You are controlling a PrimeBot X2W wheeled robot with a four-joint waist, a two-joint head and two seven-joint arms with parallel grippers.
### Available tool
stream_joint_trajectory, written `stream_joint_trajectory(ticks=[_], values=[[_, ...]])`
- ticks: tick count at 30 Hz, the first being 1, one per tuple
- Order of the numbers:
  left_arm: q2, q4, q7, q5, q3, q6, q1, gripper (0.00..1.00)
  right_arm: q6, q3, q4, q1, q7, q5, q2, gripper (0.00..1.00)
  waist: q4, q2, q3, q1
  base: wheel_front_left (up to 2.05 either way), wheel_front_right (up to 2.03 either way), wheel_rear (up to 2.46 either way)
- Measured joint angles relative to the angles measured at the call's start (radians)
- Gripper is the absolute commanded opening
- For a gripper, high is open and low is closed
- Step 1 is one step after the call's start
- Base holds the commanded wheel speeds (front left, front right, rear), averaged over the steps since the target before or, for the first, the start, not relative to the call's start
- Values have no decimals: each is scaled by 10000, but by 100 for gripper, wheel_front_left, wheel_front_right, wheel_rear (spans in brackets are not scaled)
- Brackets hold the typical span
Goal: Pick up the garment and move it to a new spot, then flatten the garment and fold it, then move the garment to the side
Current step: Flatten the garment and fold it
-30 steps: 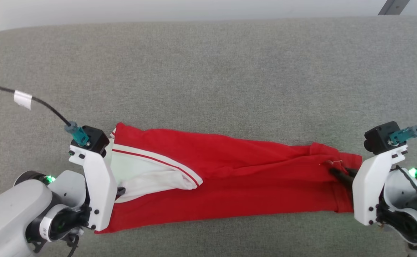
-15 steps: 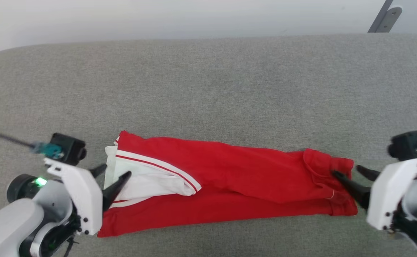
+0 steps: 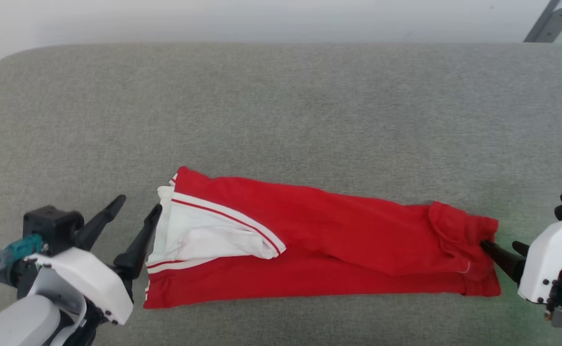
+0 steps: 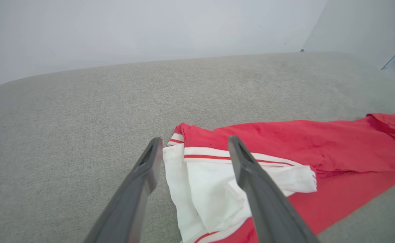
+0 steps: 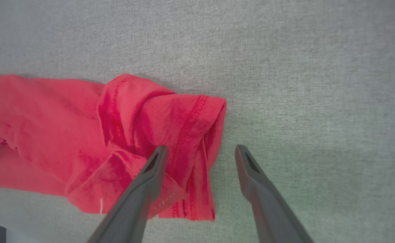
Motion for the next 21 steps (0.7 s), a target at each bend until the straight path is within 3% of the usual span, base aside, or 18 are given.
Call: stream_joint_trajectory(ticks=[8,15,18,21], values=[[-491,253,-581,339,882,238,734,100,0,263,1576,-595,-109,36,125,100,281,0,203,0,0,0,0],[-1791,395,-616,1628,2813,-184,2040,100,-44,1060,2585,-1148,-42,706,-4,100,521,0,265,0,0,0,0],[-2339,451,-617,2242,3779,-376,2567,100,-44,1517,2656,-1274,-4,1202,-15,0,568,0,222,0,0,0,0],[-2932,407,-619,2880,4777,-593,3100,100,-36,1789,2638,-1322,0,1868,146,0,587,0,150,0,0,0,0]])
